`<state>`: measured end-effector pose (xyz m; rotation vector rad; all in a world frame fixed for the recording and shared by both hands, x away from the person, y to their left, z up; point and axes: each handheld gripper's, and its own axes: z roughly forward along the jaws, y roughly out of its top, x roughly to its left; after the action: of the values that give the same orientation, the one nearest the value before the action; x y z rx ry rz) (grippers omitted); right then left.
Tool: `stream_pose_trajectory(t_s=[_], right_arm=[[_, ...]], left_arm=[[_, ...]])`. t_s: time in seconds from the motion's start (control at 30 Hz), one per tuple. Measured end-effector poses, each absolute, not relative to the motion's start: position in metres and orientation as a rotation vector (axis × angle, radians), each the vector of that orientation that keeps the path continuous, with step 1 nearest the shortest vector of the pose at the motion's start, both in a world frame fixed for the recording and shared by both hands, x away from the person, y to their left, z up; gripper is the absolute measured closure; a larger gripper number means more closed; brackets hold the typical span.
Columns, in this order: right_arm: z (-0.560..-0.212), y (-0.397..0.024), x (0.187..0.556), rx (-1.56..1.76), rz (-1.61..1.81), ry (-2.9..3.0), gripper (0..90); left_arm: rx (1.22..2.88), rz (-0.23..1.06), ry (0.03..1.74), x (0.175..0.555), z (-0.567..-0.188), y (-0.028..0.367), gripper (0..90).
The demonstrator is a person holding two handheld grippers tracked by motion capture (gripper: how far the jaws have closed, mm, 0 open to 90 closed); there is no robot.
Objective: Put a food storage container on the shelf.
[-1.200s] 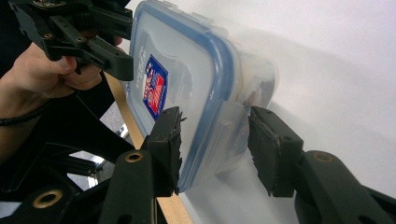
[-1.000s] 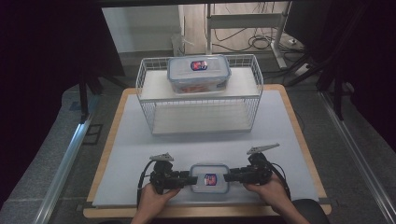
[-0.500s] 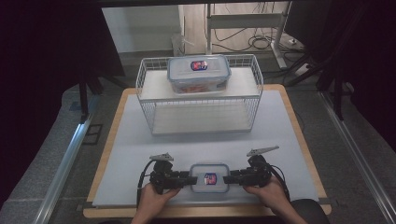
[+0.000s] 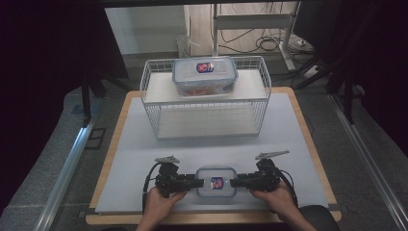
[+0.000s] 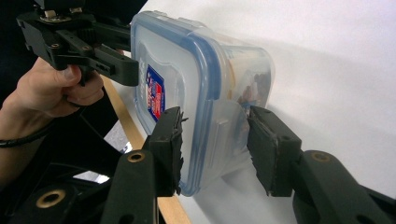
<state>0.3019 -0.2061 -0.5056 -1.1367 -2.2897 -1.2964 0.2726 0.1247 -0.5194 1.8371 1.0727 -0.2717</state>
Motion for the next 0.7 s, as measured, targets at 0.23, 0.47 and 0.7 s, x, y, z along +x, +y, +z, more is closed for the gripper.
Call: stream_pose_trajectory(t_s=[0.23, 0.47, 0.7], right_arm=[[-0.502, -0.205, 0.303, -1.138, -1.323, -2.291, 56.1], [-0.491, -0.202, 0.308, -1.116, -1.362, -2.303, 56.1], [-0.470, -0.200, 0.316, -1.087, -1.432, -2.318, 56.1]], left_arm=[[1.827, -0.251, 1.071, 0.274, -0.513, 0.126, 53.3], [1.829, -0.213, 1.056, 0.278, -0.498, 0.129, 53.3], [1.835, -0.141, 1.019, 0.286, -0.473, 0.130, 53.3]])
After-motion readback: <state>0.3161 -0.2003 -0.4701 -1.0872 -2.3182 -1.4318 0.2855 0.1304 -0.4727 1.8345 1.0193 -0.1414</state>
